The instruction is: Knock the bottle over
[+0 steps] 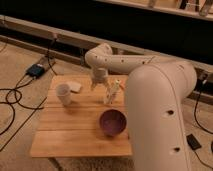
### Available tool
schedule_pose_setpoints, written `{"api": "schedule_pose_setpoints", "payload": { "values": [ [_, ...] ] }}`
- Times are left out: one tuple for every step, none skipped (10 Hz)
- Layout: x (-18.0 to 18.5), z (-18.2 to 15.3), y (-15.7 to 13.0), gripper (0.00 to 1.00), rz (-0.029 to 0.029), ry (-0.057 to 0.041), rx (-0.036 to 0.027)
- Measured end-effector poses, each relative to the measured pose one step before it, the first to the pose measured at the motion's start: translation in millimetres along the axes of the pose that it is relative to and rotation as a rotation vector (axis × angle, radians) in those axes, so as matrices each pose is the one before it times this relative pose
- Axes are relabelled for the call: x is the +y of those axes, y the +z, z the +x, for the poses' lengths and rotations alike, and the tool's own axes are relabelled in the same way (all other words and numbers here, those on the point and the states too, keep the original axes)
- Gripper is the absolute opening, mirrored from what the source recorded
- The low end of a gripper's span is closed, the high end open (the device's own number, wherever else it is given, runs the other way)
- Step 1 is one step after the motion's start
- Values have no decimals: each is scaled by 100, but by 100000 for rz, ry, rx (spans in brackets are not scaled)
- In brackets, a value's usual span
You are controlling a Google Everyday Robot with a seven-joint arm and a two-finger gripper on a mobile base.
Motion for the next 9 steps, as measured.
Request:
{"api": "schedule_pose_setpoints", "payload": {
  "values": [
    [-1436, 555, -186, 65, 2305, 2367, 288],
    [-937, 535, -162, 65, 1348, 1713, 395],
    [-417, 540, -391, 65, 203, 1045, 32],
    [286, 237, -425, 65, -806, -29, -414],
    [1046, 282, -705, 65, -2419, -616, -448],
    [1376, 505, -712, 65, -3722, -344, 343],
    [717, 366, -343, 65, -2338, -397, 414],
    [132, 48, -70, 65, -406, -206, 12],
    [10, 3, 21, 65, 16, -92, 9]
  ]
}}
